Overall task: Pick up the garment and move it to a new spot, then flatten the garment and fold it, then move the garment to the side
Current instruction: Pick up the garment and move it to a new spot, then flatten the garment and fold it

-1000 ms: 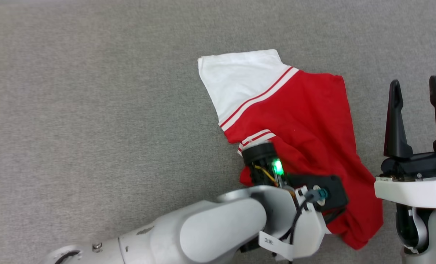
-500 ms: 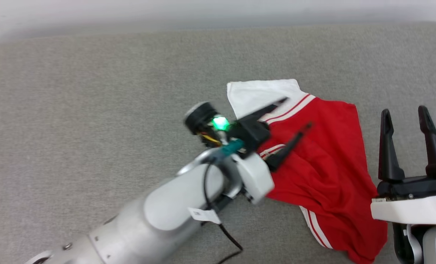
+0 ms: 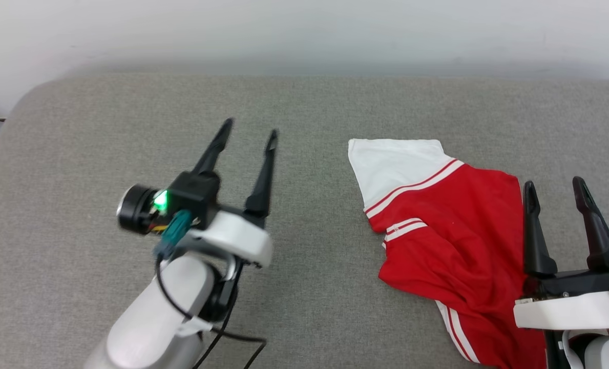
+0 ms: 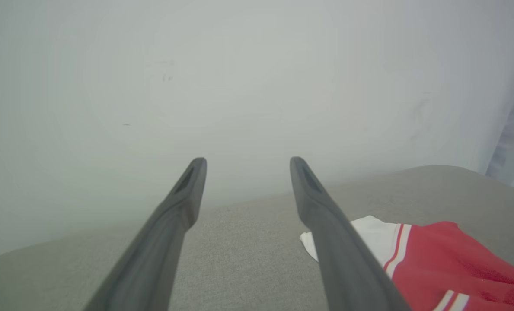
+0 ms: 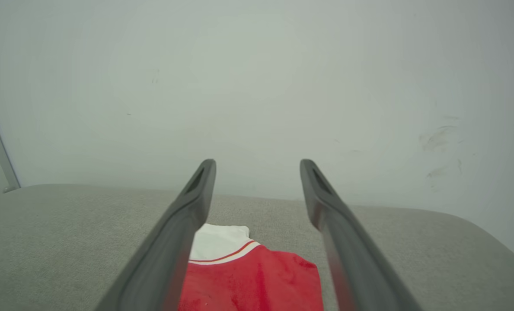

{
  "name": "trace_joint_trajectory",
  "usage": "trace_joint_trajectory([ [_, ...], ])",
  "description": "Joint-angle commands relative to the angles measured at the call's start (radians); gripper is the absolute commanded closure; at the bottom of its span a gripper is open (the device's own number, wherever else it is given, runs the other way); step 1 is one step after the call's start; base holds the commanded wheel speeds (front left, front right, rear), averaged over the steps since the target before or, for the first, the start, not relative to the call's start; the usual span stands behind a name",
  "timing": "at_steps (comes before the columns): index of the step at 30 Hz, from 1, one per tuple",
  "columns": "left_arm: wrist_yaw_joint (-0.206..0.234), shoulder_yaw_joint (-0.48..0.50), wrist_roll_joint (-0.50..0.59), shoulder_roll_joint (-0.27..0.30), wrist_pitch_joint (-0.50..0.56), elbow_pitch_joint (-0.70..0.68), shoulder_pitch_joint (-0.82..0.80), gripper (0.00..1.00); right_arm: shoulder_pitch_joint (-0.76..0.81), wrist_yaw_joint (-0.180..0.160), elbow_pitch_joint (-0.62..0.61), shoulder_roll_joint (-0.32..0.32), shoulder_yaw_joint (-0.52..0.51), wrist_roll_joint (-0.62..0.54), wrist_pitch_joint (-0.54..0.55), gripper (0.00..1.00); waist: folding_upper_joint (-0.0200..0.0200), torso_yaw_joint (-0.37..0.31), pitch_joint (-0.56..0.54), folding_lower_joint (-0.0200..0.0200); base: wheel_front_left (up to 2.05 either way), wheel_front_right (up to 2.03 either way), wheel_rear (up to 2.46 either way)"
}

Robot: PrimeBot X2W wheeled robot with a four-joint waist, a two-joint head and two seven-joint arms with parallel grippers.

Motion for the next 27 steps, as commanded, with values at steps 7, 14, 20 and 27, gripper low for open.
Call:
trace_joint_trajectory([
  [7, -0.005, 0.192, 0.098, -0.012, -0.002, -0.056, 0.218, 0.0, 0.03, -0.001, 0.018, 0.002, 0.008, -0.003, -0.002, 0.0, -0.0001, 0.012, -0.039, 0.0001, 0.0, 0.0, 0.0],
  [14, -0.044, 0.334, 0.181, -0.068, -0.003, -0.086, 0.378, 0.0, 0.062, -0.001, 0.05, 0.002, 0.017, 0.03, -0.002, 0.0, -0.0001, 0.004, -0.072, 0.0001, 0.0, 0.0, 0.0],
  [20, -0.098, 0.425, 0.242, -0.126, -0.003, -0.097, 0.463, 0.0, 0.093, -0.001, 0.07, 0.002, 0.031, 0.046, -0.002, 0.0, -0.0001, -0.001, -0.09, 0.0001, 0.0, 0.0, 0.0],
  [27, -0.155, 0.494, 0.305, -0.179, -0.003, -0.102, 0.508, 0.0, 0.12, -0.001, 0.086, 0.002, 0.042, 0.054, -0.002, 0.0, -0.0001, -0.009, -0.103, 0.0001, 0.0, 0.0, 0.0],
])
